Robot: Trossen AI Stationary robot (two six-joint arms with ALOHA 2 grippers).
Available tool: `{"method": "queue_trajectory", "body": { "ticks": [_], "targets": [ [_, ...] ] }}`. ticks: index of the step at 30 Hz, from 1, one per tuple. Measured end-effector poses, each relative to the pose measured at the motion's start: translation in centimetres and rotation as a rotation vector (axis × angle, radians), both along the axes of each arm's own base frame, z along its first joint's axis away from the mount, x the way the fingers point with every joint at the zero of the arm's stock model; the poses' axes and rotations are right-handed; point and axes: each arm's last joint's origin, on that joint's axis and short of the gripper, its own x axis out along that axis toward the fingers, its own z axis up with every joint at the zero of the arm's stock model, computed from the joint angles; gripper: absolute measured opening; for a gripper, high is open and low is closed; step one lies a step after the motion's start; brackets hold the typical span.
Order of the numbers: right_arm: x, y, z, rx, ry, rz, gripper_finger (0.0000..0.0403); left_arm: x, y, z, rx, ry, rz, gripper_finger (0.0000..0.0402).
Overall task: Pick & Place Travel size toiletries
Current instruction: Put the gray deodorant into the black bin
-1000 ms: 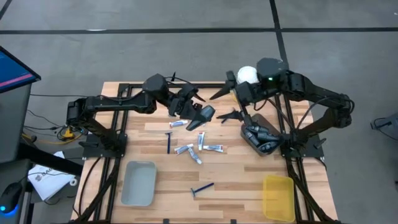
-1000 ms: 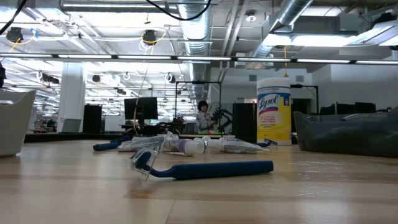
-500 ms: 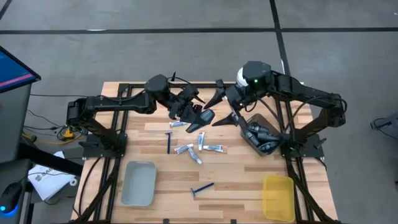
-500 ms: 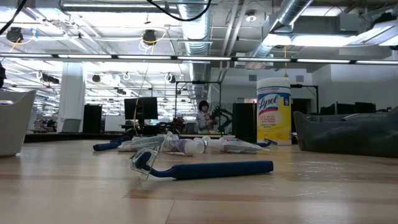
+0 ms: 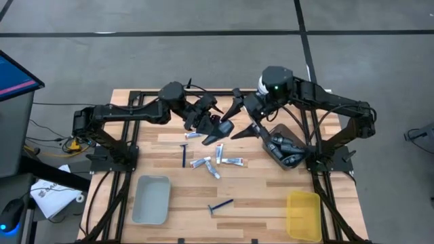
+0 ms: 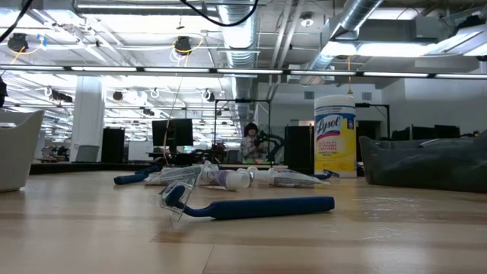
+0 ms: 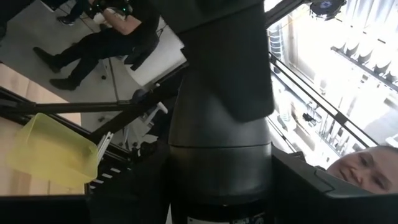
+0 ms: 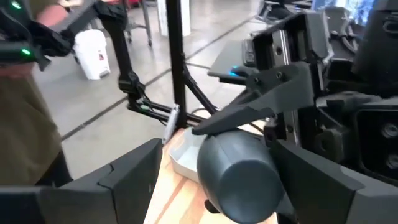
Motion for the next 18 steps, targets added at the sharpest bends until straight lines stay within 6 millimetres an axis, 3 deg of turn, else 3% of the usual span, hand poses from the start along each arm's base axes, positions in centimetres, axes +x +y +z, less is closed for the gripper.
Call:
{"method": "queue_trajectory", "body": {
  "ticks": [18],
  "targets": [
    [-0.07, -0.26, 0.15, 0.052, 0.003, 0.035, 0.0261, 0.0, -0.25, -0.05, -0.001, 0.009, -0.028, 0.0208]
  ]
}}
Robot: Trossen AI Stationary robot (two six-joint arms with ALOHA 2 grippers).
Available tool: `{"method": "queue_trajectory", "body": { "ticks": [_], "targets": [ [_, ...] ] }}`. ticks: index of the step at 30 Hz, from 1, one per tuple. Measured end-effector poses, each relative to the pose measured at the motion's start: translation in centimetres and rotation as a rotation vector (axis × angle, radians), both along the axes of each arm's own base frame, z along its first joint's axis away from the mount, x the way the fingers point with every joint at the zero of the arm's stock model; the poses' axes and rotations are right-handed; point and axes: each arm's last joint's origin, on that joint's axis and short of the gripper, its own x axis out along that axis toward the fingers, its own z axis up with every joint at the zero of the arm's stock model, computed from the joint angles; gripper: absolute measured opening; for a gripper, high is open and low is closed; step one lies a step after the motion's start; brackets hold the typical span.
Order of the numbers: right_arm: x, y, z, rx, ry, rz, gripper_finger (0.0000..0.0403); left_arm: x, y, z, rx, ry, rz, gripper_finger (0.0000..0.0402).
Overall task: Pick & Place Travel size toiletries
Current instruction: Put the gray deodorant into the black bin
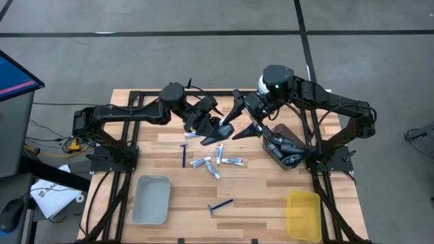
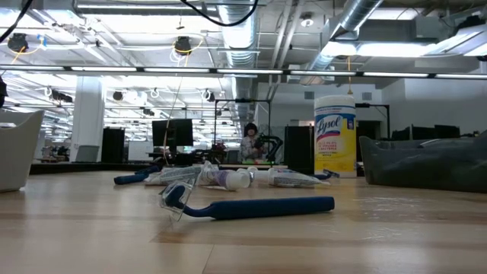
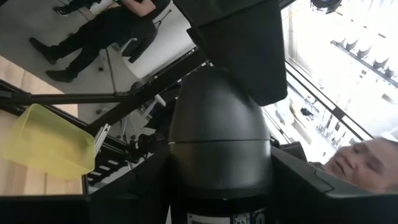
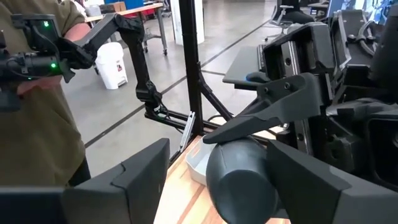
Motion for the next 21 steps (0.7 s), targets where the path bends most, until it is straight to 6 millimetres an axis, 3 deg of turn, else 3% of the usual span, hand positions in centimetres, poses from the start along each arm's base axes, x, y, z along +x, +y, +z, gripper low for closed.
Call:
{"method": "queue_trajectory", "body": {
  "ticks": [6, 13, 21],
  "targets": [
    [-1.0, -0.4, 2.2, 0.029, -0.04, -0.024, 0.026, 0.0, 0.0, 0.1, 0.006, -0.013, 0.017, 0.0208],
    [-3.5, -0.3, 5.3, 0.026, -0.023, -0.053, 0.026, 0.0, 0.4, 0.2, -0.001, -0.027, 0.072, 0.0208],
    [-6.3, 0.1, 7.2, -0.063, 0.05, -0.261, 0.026, 0.0, 0.5, 0.8, -0.011, -0.094, 0.157, 0.0208]
  ]
}}
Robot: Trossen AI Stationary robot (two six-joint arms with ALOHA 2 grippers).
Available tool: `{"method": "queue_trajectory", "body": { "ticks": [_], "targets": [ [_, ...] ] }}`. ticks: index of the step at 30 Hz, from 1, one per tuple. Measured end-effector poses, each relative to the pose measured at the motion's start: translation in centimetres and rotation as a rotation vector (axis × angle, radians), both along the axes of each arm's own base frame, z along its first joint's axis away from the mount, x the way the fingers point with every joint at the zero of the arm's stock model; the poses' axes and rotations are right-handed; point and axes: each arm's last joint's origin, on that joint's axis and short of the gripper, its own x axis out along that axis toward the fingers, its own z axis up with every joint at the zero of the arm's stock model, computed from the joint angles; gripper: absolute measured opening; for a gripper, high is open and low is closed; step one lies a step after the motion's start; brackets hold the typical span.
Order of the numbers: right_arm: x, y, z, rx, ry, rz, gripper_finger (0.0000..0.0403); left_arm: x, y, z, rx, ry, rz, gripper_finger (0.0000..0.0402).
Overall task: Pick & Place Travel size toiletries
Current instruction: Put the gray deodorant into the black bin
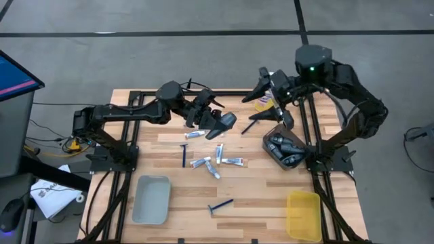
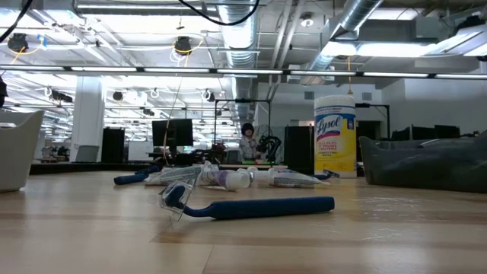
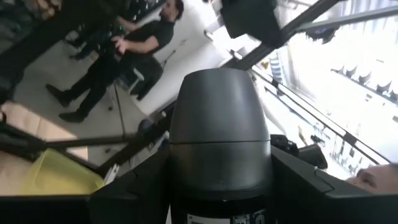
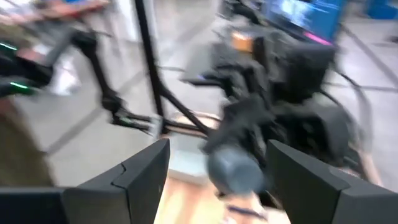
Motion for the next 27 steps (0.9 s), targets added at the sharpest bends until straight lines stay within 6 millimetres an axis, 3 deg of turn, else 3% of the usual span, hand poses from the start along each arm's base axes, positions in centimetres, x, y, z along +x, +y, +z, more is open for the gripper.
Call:
{"method": "queue_trajectory", "body": {
  "ticks": [6, 27],
  "targets": [
    [-1.2, 0.9, 0.0, -0.117, 0.085, -0.135, 0.026, 0.0, 0.0, 0.2, -0.022, -0.013, 0.017, 0.0208],
    [-1.0, 1.1, 0.2, -0.186, 0.05, -0.114, 0.026, -0.1, -0.1, 0.4, -0.014, -0.032, -0.011, 0.0208]
  ]
}}
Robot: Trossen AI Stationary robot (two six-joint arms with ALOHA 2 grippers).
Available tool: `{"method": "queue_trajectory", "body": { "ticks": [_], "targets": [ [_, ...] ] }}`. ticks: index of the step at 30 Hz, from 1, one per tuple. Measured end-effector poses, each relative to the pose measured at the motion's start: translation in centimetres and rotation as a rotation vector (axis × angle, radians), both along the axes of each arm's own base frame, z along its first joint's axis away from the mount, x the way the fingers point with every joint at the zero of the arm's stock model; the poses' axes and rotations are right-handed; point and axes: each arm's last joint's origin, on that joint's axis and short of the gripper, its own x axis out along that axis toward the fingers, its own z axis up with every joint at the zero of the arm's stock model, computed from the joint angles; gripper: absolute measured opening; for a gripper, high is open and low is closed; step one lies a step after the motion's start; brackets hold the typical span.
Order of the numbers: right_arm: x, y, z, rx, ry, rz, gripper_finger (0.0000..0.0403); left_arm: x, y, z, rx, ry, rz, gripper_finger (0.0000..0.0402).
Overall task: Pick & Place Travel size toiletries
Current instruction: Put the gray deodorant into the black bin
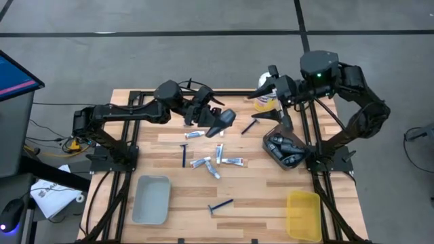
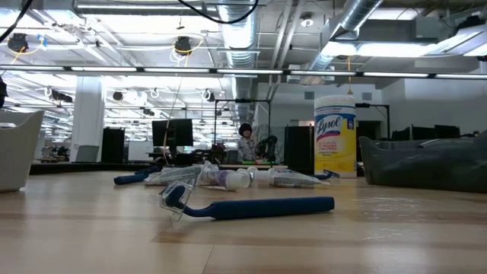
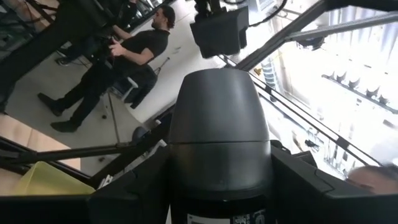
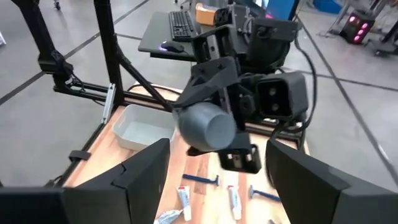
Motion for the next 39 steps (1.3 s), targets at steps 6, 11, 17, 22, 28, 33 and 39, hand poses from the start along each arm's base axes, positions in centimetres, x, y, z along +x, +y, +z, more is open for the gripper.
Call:
{"method": "queue_trajectory", "body": {
  "ticks": [6, 11, 17, 22, 28, 33, 39],
  "targets": [
    [1.2, -0.1, -0.4, -0.088, -0.012, 0.036, 0.026, 0.0, -0.1, 0.1, -0.023, 0.008, -0.016, 0.0208],
    [3.5, -0.2, -1.9, -0.095, 0.055, 0.059, 0.026, -0.1, -0.1, 0.1, -0.016, 0.006, -0.033, 0.0208],
    [6.3, -0.4, -3.5, -0.094, 0.082, 0.155, 0.026, -0.1, -0.1, 0.1, -0.01, 0.002, -0.036, 0.0208],
    [6.3, -0.5, -3.3, -0.105, 0.061, 0.182, 0.026, -0.1, -0.1, 0.1, -0.009, 0.001, -0.038, 0.0208],
    [6.5, -0.6, -2.7, -0.06, -0.016, 0.261, 0.026, -0.1, -0.1, 0.1, -0.009, 0.002, -0.037, 0.0208],
    [6.8, -1.0, -3.0, -0.016, -0.008, 0.298, 0.026, -0.1, -0.1, 0.1, -0.009, 0.003, -0.039, 0.0208],
    [8.3, -1.9, -4.2, 0.022, 0.033, 0.306, 0.026, -0.1, -0.1, 0.1, -0.007, 0.0, -0.035, 0.0208]
  ]
}}
